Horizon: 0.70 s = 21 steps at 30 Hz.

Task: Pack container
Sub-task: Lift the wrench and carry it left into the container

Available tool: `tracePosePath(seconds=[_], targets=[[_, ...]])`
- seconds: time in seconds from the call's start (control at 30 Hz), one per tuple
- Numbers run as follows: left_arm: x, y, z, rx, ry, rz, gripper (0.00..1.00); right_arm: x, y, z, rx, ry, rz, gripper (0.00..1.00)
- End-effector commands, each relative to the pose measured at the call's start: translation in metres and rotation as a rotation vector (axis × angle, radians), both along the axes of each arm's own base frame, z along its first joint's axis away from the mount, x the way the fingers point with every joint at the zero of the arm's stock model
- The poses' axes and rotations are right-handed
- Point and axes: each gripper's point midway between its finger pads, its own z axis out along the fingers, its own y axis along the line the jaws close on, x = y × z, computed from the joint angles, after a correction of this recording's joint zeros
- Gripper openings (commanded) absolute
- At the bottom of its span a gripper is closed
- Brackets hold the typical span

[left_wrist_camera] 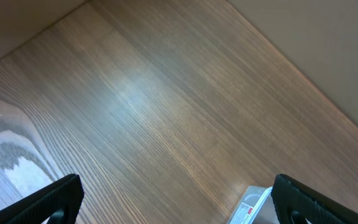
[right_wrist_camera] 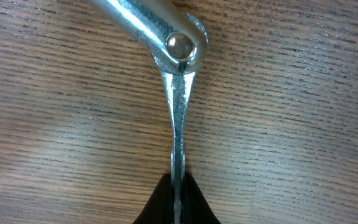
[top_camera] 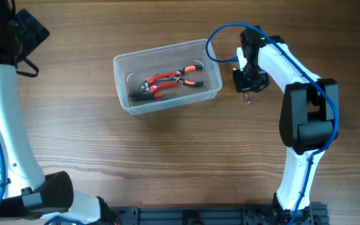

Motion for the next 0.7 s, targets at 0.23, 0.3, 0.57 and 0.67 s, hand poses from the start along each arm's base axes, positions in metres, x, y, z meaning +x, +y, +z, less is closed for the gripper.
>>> tracePosePath(seconds=[0.23,0.3,0.57,0.67], targets=[[0.001,0.003,0.002,0.016,0.004,-0.006,1.00,0.052,0.015,0.149,0.127,-0.389,-0.046,0.04],[0.000,0.003,0.002,0.016,0.005,-0.006,1.00,0.059,0.018,0.199,0.151,-0.522,-0.036,0.04],[0.000,0.003,0.002,0.016,0.005,-0.006,1.00,-0.007,0.122,0.326,0.454,-0.814,0.785,0.04],[0.001,0.003,0.002,0.016,0.005,-0.006,1.00,-0.044,0.154,0.322,0.497,-0.808,1.116,0.04]])
